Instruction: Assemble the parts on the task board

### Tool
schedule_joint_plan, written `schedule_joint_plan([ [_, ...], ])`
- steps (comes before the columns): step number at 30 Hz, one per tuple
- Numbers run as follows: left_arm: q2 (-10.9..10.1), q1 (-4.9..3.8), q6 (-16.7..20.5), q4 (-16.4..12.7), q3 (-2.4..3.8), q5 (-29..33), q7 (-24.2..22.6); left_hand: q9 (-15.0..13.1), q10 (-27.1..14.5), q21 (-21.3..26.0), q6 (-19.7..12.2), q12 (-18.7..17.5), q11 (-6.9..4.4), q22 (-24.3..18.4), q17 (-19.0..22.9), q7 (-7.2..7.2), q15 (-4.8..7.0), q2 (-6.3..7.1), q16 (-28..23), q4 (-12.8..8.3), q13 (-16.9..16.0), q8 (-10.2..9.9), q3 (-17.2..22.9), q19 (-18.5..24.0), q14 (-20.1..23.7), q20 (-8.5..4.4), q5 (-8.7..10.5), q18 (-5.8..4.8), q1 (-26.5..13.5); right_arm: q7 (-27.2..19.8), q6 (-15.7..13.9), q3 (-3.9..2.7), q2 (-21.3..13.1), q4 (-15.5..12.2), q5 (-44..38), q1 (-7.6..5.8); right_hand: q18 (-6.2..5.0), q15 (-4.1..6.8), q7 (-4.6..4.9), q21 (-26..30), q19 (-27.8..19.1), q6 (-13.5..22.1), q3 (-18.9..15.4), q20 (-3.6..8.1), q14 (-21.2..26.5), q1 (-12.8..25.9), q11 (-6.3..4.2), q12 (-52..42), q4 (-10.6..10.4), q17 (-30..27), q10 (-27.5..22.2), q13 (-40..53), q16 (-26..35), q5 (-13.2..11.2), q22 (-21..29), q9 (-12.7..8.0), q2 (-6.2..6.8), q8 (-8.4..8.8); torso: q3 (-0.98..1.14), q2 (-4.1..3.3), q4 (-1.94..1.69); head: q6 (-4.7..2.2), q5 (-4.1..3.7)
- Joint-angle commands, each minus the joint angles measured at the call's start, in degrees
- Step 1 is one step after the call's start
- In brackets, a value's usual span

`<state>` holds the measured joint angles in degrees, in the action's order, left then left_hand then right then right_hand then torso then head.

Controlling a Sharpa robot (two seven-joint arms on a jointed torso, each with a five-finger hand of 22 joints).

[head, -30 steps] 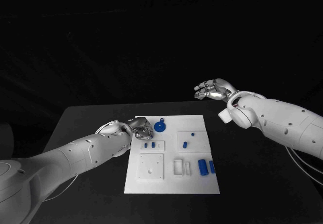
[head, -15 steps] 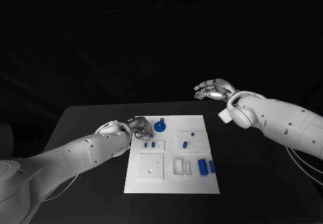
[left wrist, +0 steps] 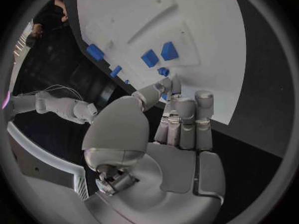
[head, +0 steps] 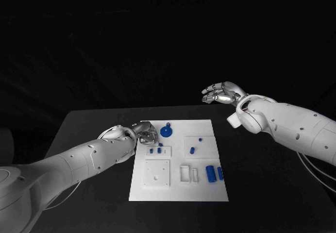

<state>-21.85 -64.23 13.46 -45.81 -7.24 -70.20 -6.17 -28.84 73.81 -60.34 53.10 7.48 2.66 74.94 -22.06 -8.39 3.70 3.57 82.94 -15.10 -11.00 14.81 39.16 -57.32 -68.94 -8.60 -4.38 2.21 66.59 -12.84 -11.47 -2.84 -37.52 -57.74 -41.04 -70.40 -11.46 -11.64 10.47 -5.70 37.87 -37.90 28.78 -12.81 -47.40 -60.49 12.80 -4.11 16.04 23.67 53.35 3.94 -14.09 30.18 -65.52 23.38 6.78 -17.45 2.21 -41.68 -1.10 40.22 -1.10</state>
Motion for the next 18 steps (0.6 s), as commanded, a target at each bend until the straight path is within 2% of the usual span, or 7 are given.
schedule_joint_plan([
  [1, 0.1, -0.02, 0.1, -0.1, 0.02, 0.6, 0.0, 0.1, 0.0, 0.1, -0.3, -0.2, 0.25, 0.2, 0.1, -0.01, -0.13, 0.45, -0.2, -0.4, -0.1, -0.2, 0.0, -0.1, 0.2, -0.52, 0.2, 5.75, 0.3, -0.6, 0.9, -0.03, 0.0, -0.1, 0.0, -0.01, -0.44, 0.0, 1.67, 0.4, -0.3, -0.4, -0.3, -0.17, 0.6, 0.5, 0.01, 0.3, 0.1, -0.1, -0.4, 0.0, 0.0, 0.3, -0.1, -0.1, -0.2, -0.28, 0.01, -0.01, 0.01, 0.02, -0.04],
  [13, -0.2, -0.03, 0.9, 0.0, 0.07, 1.1, -0.5, 0.1, -0.1, 0.1, -0.5, -0.3, 0.26, 0.2, 0.1, -0.06, -0.14, 0.58, -0.2, -0.5, -0.1, -0.2, -0.1, 0.0, 0.3, -0.51, 0.32, 5.76, 0.3, -0.6, 0.9, -0.03, -0.1, -0.1, 0.0, -0.01, -0.44, 0.0, 1.66, 0.4, -0.3, -0.4, -0.3, -0.17, 0.6, 0.5, 0.0, 0.3, 0.1, -0.1, -0.4, 0.0, 0.0, 0.3, -0.1, -0.1, -0.21, -0.29, 0.0, 0.0, -0.02, -0.05, -0.12],
  [15, -0.6, -0.06, 1.7, -0.3, 0.15, 1.8, -1.1, 0.2, -0.2, 0.1, -0.5, -0.4, 0.33, 0.2, 0.1, -0.11, -0.2, 1.07, -0.2, -0.6, -0.1, -0.2, -0.3, 0.0, 0.4, -0.48, 0.44, 5.74, 0.2, -0.6, 0.9, -0.03, -0.2, -0.1, 0.0, -0.01, -0.44, 0.0, 1.66, 0.4, -0.3, -0.4, -0.3, -0.17, 0.6, 0.5, 0.0, 0.3, 0.1, -0.1, -0.4, 0.0, 0.0, 0.3, -0.1, -0.1, -0.21, -0.3, 0.02, 0.03, -0.07, -0.1, -0.12],
  [18, -1.0, -0.11, 2.4, -1.0, 0.41, 2.1, -1.8, 0.2, -1.2, 0.3, -0.3, -1.1, 0.7, 0.2, 0.3, -0.06, -0.56, 2.58, -0.7, -0.7, 0.0, 0.1, -1.1, 0.5, 1.1, -0.22, 0.56, 5.61, -0.6, -0.6, 0.8, -0.03, -0.2, -0.1, 0.0, -0.01, -0.45, 0.0, 1.66, 0.4, -0.3, -0.4, -0.3, -0.17, 0.6, 0.5, 0.0, 0.3, 0.1, -0.1, -0.4, 0.0, 0.0, 0.3, -0.1, -0.1, -0.22, -0.3, 0.03, 0.05, -0.08, -0.13, -0.18],
])
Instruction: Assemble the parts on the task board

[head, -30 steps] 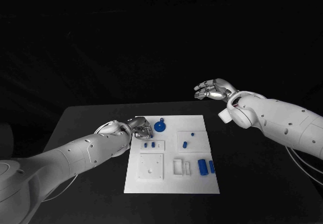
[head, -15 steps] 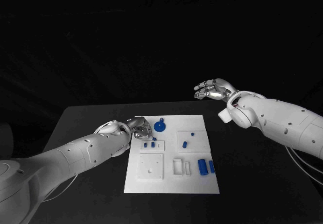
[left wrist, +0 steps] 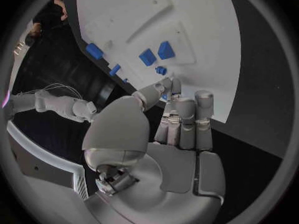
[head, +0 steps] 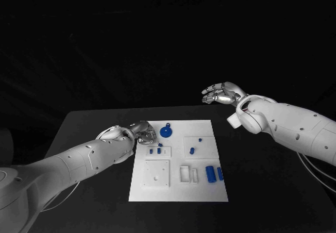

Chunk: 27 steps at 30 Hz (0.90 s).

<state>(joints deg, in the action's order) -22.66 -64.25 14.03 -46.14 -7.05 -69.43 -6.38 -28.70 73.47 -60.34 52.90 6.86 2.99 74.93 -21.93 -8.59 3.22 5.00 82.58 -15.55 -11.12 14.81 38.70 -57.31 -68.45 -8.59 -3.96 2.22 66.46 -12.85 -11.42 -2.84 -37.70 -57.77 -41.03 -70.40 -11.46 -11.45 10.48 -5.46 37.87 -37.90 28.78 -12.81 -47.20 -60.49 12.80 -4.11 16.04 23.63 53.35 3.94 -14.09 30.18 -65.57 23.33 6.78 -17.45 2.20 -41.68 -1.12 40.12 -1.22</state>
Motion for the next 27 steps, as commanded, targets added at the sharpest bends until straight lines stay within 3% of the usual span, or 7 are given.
schedule_joint_plan([
  [1, -0.3, -0.12, 1.9, -0.8, 0.23, 1.5, -1.6, 0.0, -1.2, 0.4, -0.1, -0.6, 0.49, 0.3, 0.2, 0.14, -0.19, 1.35, -0.4, -0.3, 0.1, 0.1, -0.8, 0.7, 0.9, -0.16, 0.09, 5.59, -0.6, -0.6, 0.8, -0.03, -0.1, -0.1, 0.0, -0.01, -0.44, -0.19, 1.66, 0.2, -0.3, -0.4, -0.3, -0.17, 0.4, 0.4, 0.0, 0.3, 0.1, -0.1, -0.4, 0.0, 0.0, 0.3, -0.1, -0.1, -0.22, -0.3, 0.03, 0.05, -0.04, -0.04, -0.07],
  [5, -0.8, -0.41, 1.7, -1.4, 0.26, 1.9, -1.5, 0.0, -2.2, 0.7, -0.1, -1.2, 0.92, 0.3, 0.4, 0.18, -0.64, 2.25, -0.9, -0.5, 0.1, 0.4, -2.1, 1.3, 1.8, 0.26, 0.09, 5.58, -1.3, -0.6, 0.5, -0.03, -0.1, -0.1, -0.1, -0.01, -0.43, -0.3, 1.65, 0.3, -0.3, -0.5, -0.3, -0.17, 0.4, 0.4, -0.04, 0.2, 0.1, -0.1, -0.2, 0.0, 0.0, 0.3, -0.1, -0.1, -0.26, -0.34, 0.01, 0.02, -0.04, -0.18, -0.11],
  [15, -2.8, -1.91, 2.0, -3.7, 0.24, 5.6, -1.5, 0.0, -2.5, 1.1, -0.2, -1.5, 1.14, 0.2, 0.6, 0.12, -0.85, 2.36, -1.2, -0.7, 0.0, 0.6, -2.7, 2.0, 2.5, 0.56, -0.11, 5.64, -0.8, 1.3, -0.5, -0.03, 0.1, -1.1, -8.5, -0.01, -0.7, 0.0, 1.88, -0.1, 0.7, -1.2, -0.1, -0.01, -0.7, -0.5, -0.84, -0.6, 0.3, 0.1, 1.8, 0.3, -0.7, -0.8, -1.0, 0.0, -0.25, -0.76, -0.02, 0.06, -0.23, -0.7, 0.13],
  [17, -3.0, -2.2, 1.8, -4.2, 0.23, 5.9, -1.5, 0.1, -2.8, 2.0, -0.4, -1.7, 1.35, 0.0, 1.1, 0.02, -1.08, 2.5, -2.3, -0.7, 0.0, 0.6, -2.7, 3.1, 3.8, 0.88, -0.09, 5.42, -0.8, 1.9, -0.5, -0.03, 0.1, -1.5, -10.7, -0.01, -1.86, 1.98, 1.79, -2.4, 4.7, -4.1, -0.8, 0.5, -5.2, -1.1, -3.04, -3.6, 0.5, 1.7, 6.8, 1.6, -3.6, -3.9, -2.4, 0.5, -0.01, -2.23, -0.07, 0.09, -0.33, -0.82, 0.19],
  [19, -3.1, -2.25, 1.8, -4.5, 0.22, 6.0, -1.5, 0.0, -2.8, 2.1, -0.4, -1.7, 1.36, -0.1, 1.1, 0.03, -1.09, 2.5, -2.4, -0.7, -0.1, 0.6, -2.7, 3.2, 3.9, 0.92, -0.03, 5.39, -0.8, 2.3, -0.7, -0.03, 0.2, -1.8, -11.3, -0.01, -2.44, 2.97, 1.56, -3.5, 6.7, -5.3, -1.5, 0.74, -7.1, -1.2, -3.91, -4.9, 0.6, 2.9, 8.6, 2.3, -4.9, -6.0, -3.2, 0.5, -0.02, -2.7, -0.12, 0.07, -0.31, -0.96, 0.32],
  [25, -2.5, -2.25, 1.1, -4.9, 0.23, -0.9, -2.3, -0.1, -2.1, 2.3, -0.1, -1.2, 1.11, 0.0, 1.2, 0.21, -0.87, 3.55, -2.4, -1.0, -0.6, 1.1, -3.8, 3.6, 3.9, 0.88, 0.85, 5.3, -0.1, 3.0, -1.4, -0.03, 0.6, -1.8, -12.3, -0.01, -3.54, 6.14, 0.78, -7.2, 12.7, -8.4, -2.9, 1.99, -12.2, -1.3, -6.73, -8.9, 0.5, 8.4, 13.4, 5.8, -9.4, -7.0, -6.1, 0.3, -0.24, -3.1, -0.13, -0.04, -0.19, -1.03, 0.46],
  [27, -2.3, -2.28, 0.9, -4.9, 0.24, -3.2, -2.5, -0.2, -2.1, 2.3, 0.3, -1.2, 1.03, 0.0, 1.2, 0.43, -0.82, 3.87, -2.4, -1.0, -0.9, 1.4, -4.1, 3.7, 4.1, 0.83, 0.84, 5.23, 0.6, 3.1, -1.4, -0.03, 0.7, -1.8, -12.5, -0.01, -3.54, 6.38, 0.69, -7.6, 13.1, -8.7, -2.9, 2.29, -12.4, -1.2, -6.98, -9.6, 0.6, 10.0, 13.7, 6.9, -9.9, -7.0, -6.6, 0.2, -0.23, -2.92, -0.18, -0.05, -0.14, -1.06, 0.5],
])
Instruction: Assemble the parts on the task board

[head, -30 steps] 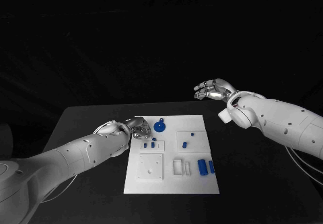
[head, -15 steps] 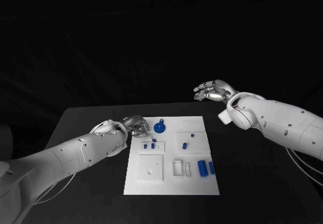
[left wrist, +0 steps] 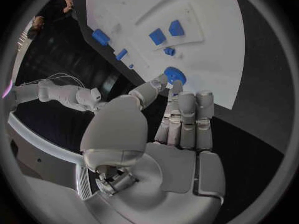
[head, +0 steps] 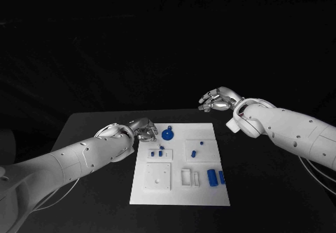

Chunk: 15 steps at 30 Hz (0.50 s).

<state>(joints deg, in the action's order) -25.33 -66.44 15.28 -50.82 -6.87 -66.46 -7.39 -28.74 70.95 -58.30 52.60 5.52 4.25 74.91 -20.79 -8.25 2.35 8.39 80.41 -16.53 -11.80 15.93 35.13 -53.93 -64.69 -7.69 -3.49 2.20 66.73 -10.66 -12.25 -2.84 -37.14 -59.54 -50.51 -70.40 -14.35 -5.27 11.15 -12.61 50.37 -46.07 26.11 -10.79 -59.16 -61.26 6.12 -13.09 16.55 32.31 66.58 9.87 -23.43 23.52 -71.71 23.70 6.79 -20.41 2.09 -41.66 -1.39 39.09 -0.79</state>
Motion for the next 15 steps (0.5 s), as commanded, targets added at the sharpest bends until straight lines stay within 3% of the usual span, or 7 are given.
schedule_joint_plan([
  [1, 0.5, -0.15, -0.4, -0.2, 0.05, -7.2, -1.5, -0.2, 0.6, 0.3, 0.8, 0.3, -0.26, 0.0, 0.0, 0.29, 0.1, 0.71, -0.2, 0.0, -0.4, 0.5, -0.7, 0.5, 0.4, -0.09, 0.36, 5.19, 0.7, 1.0, -0.6, -0.02, 0.2, -0.1, -3.2, -0.01, -0.65, 0.62, -0.12, -1.0, 1.5, -0.7, -0.3, 0.57, -1.1, -0.5, -0.69, -1.4, 0.0, 2.3, 1.2, 1.8, -1.2, -0.3, -0.9, -0.2, -0.26, 0.09, -0.08, -0.06, 0.18, -0.03, 0.12],
  [5, 1.6, -0.41, -1.2, 0.1, -0.21, -11.8, -1.7, -0.2, 0.7, 0.5, 1.2, 0.6, -0.4, 0.1, -0.1, 0.52, 0.23, 1.05, 0.0, 0.0, -1.2, 0.8, -0.1, 0.8, 0.7, -0.2, -1.07, 4.96, 3.1, 1.1, -0.9, -0.02, 0.2, -0.3, -3.4, -0.01, -0.65, 1.33, -0.36, -2.2, 2.8, -1.3, -0.3, 1.28, -1.7, -0.2, -1.21, -3.3, 0.0, 6.3, 1.3, 5.5, -2.1, -0.3, -2.4, -0.5, -0.23, 0.56, 0.04, -0.09, 0.25, -0.03, 0.21],
  [10, 2.7, -0.91, -2.6, 0.4, -0.45, -15.7, -1.9, -0.2, -1.9, 0.8, 1.6, -0.6, 0.31, 0.3, -0.1, 0.66, -0.45, 1.84, 0.0, -0.1, -1.4, 1.0, 0.3, 1.9, 2.1, 0.12, -1.78, 4.52, 5.1, 1.1, -1.1, -0.02, 0.4, -0.6, -3.5, -0.01, -0.65, 2.52, -0.82, -3.9, 4.9, -1.8, -0.3, 2.22, -3.5, 0.2, -1.92, -5.9, 0.0, 10.5, 2.1, 10.0, -3.3, -0.2, -4.1, -0.5, -0.26, 0.92, 0.13, -0.08, 0.25, 0.05, 0.22],
  [12, 3.2, -1.08, -3.3, 0.4, -0.96, -17.4, -2.0, -0.1, -2.6, 0.9, 1.6, -0.8, 0.49, 0.4, -0.1, 0.69, -0.64, 1.95, 0.1, -0.1, -1.5, 1.0, 0.3, 2.3, 2.5, 0.32, -1.74, 4.38, 5.4, 1.2, -1.3, -0.02, 0.5, -0.7, -3.7, -0.01, -0.65, 2.68, -0.88, -4.3, 5.0, -1.9, -0.2, 2.4, -3.6, 0.4, -1.98, -6.6, 0.0, 12.2, 1.5, 12.1, -3.2, -0.2, -4.4, -0.6, -0.24, 1.12, 0.16, -0.1, 0.34, 0.04, 0.34],
  [15, 3.8, -1.46, -4.3, 0.5, -2.21, -19.1, -1.8, -0.1, -3.5, 1.0, 1.6, -1.2, 0.7, 0.5, -0.2, 0.82, -0.84, 2.15, 0.2, -0.1, -1.7, 1.1, 0.1, 2.8, 3.2, 0.53, -1.66, 4.24, 5.5, 1.3, -1.6, -0.02, 0.6, -1.0, -3.9, -0.01, -0.65, 3.22, -1.09, -5.3, 5.9, -2.1, -0.2, 2.81, -4.6, 0.4, -2.28, -7.9, 0.1, 14.5, 1.7, 14.7, -3.5, -0.2, -4.6, -0.6, -0.2, 1.31, 0.13, -0.07, 0.35, 0.02, 0.35],
])
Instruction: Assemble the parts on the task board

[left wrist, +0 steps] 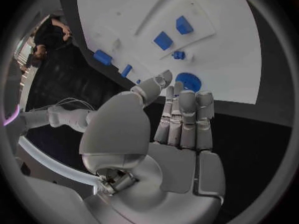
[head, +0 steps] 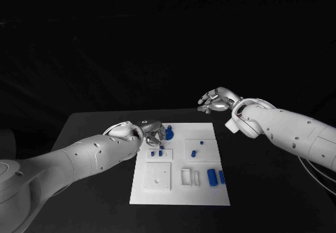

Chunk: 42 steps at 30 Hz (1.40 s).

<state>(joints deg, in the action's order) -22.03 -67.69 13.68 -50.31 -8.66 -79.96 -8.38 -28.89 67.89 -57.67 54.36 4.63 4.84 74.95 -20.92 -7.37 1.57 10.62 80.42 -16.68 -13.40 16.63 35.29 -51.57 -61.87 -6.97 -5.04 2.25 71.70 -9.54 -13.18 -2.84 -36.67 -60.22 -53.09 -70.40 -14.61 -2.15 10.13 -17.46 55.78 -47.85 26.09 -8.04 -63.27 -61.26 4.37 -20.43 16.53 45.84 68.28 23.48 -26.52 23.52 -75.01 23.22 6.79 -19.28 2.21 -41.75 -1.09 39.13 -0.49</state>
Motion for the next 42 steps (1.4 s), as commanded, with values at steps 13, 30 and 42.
schedule_joint_plan([
  [13, 2.7, -0.42, -2.9, 3.6, -3.88, -10.6, 0.2, 0.2, -0.9, 0.3, 0.0, 0.7, -0.16, 0.8, -0.3, 0.1, 0.16, 0.04, 1.0, 0.0, -1.2, 0.6, -0.2, 1.0, 1.2, -0.18, -0.16, 4.06, 1.3, 0.3, -0.7, -0.02, 0.3, -1.3, -1.6, 0.0, -0.39, 2.68, -0.94, -9.2, 3.0, -1.0, -0.4, 2.28, -4.2, 0.8, -1.59, -8.5, 0.1, 15.5, -0.2, 16.5, -2.6, 0.2, -1.4, 0.1, -0.22, 1.25, -0.06, 0.05, 0.0, -0.12, 0.02],
  [30, 4.3, -0.38, -3.4, 5.9, -4.03, -10.4, 0.0, 0.9, -4.8, 0.0, -1.6, 1.8, -0.19, 0.9, -0.2, 0.27, 0.2, -1.64, 1.6, 0.3, -1.2, -0.2, 1.0, 0.9, 1.4, -0.38, -0.03, 3.77, 1.6, 0.3, -0.4, -0.02, 0.4, -1.4, -1.6, 0.01, -0.39, 2.83, -0.96, -11.1, 2.5, -1.2, 0.1, 2.39, -5.1, 1.4, -1.62, -8.9, 0.0, 18.8, -0.6, 19.3, -0.6, 0.2, -1.3, 0.3, -0.29, 1.58, -0.05, 0.03, -0.05, 0.03, -0.4],
  [42, 4.7, -0.37, -3.8, 6.1, -4.03, -10.0, -1.2, 1.0, -5.8, -0.1, -1.8, 2.5, -0.44, 0.9, -0.1, 0.55, 0.41, -1.14, 1.8, 0.2, -1.1, -0.2, 0.5, 1.1, 1.6, -0.48, 1.24, 3.74, 0.7, 0.3, -0.2, -0.02, 0.2, -1.6, -1.6, 0.01, -0.39, 2.9, -0.98, -11.5, 2.5, -1.2, 0.2, 2.45, -5.5, 1.5, -1.65, -8.9, 0.0, 19.5, -0.5, 19.8, -0.1, 0.2, -1.3, 0.4, -0.37, 1.66, -0.03, 0.03, -0.06, 0.14, -0.65],
])
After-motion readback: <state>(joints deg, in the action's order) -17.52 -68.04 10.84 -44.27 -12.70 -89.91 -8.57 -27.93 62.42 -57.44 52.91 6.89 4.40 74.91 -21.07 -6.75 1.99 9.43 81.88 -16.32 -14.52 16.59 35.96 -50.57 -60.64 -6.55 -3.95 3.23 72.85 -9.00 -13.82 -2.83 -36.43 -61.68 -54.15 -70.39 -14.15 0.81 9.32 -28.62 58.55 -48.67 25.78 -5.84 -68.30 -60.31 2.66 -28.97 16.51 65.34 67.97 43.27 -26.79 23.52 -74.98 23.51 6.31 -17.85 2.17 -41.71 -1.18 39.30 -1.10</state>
